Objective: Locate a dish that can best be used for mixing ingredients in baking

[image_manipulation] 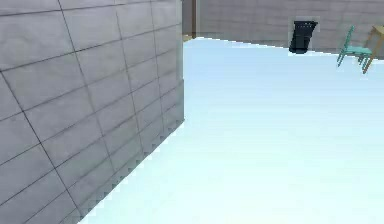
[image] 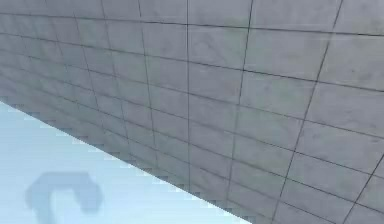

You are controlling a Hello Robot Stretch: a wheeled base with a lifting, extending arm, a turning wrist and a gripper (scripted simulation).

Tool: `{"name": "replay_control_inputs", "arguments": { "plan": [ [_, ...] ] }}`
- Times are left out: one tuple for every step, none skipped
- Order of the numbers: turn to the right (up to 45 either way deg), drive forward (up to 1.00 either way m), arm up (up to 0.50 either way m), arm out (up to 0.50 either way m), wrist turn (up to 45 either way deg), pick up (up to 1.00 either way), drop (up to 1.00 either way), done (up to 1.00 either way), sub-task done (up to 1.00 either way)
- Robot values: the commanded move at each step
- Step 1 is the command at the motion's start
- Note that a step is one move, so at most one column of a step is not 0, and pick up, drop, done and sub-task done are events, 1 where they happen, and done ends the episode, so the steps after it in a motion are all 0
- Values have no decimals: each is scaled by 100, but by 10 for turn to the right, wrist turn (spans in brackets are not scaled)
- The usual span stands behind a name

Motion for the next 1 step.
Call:
{"name": "replay_control_inputs", "arguments": {
  "plan": [
    [450, 0, 0, 0, 0, 0, 0, 0, 0]
  ]
}}
